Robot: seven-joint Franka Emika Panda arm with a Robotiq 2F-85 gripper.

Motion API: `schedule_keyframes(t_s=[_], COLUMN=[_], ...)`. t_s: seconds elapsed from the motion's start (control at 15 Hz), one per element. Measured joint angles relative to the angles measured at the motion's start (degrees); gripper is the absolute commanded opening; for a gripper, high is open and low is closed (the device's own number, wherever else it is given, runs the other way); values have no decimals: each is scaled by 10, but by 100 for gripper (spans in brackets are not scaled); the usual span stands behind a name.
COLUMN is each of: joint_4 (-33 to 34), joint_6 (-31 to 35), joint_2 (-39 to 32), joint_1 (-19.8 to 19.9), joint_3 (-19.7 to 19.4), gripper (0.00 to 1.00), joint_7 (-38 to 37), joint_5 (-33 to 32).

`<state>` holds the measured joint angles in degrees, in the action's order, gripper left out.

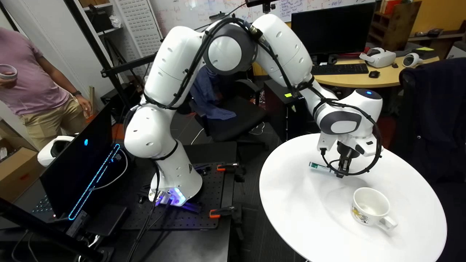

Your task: Pick the marker then put it back on the table

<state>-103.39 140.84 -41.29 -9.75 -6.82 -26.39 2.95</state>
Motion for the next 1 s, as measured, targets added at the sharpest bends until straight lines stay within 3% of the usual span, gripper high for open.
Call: schedule_keyframes(t_s=[0.47,1.0], joint_4=[-30,-67], joint_6=[-52,-53], joint_2=[40,40], joint_1=[-13,-13], joint_3=[-28,-36], gripper=[5,5], joint_7=[4,95], joint_5=[-117,-290])
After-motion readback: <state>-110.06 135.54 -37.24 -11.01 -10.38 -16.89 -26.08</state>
